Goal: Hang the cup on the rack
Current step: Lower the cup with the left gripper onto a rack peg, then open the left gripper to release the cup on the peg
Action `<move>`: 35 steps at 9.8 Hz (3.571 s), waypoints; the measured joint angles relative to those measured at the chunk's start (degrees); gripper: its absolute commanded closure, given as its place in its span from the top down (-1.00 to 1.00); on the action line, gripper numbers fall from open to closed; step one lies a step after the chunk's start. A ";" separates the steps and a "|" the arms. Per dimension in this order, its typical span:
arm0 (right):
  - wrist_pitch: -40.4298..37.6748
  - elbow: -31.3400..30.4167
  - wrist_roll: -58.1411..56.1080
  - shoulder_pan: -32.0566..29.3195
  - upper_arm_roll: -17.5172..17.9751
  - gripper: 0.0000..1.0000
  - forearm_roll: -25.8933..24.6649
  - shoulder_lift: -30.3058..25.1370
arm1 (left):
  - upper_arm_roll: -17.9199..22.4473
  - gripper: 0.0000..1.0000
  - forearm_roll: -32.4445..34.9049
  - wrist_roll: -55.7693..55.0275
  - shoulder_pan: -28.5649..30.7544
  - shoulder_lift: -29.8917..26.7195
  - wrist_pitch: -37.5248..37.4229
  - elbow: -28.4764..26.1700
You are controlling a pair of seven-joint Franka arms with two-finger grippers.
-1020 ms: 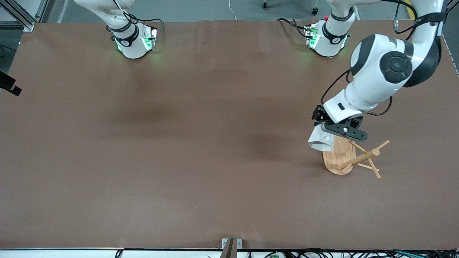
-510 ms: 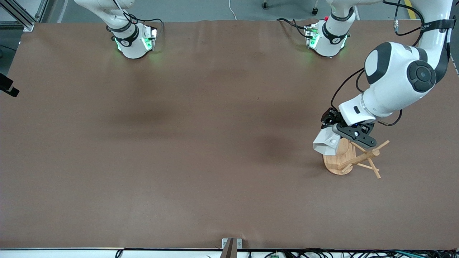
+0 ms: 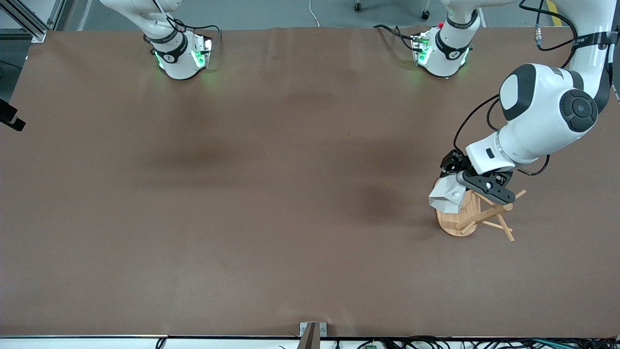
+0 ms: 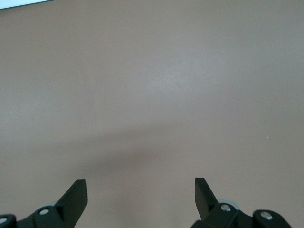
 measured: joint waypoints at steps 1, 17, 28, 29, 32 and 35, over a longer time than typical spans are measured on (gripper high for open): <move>-0.02 0.04 0.36 0.07 0.04 1.00 0.00 0.02 | 0.03 -0.98 -0.18 0.01 0.27 0.01 0.00 -0.45; -0.22 0.04 0.38 0.08 0.02 1.00 0.00 0.11 | 4.82 -0.94 -0.22 1.11 0.40 0.47 0.52 -2.30; -0.46 0.04 -2.04 -0.54 -0.49 1.00 0.00 0.38 | 6.05 -0.25 -0.89 2.48 0.41 1.59 0.67 -0.06; -0.49 0.04 -2.05 -0.58 -0.51 1.00 0.00 0.40 | 6.06 0.99 -1.04 2.48 0.41 1.90 0.67 -0.06; -0.54 0.04 -2.96 -0.77 -0.57 1.00 0.00 0.53 | 6.07 1.00 -1.19 2.47 0.40 2.07 0.67 0.09; -0.55 0.04 -3.26 -1.06 -0.58 1.00 0.00 0.65 | 6.01 1.00 -1.40 -1.86 0.36 1.23 0.60 1.40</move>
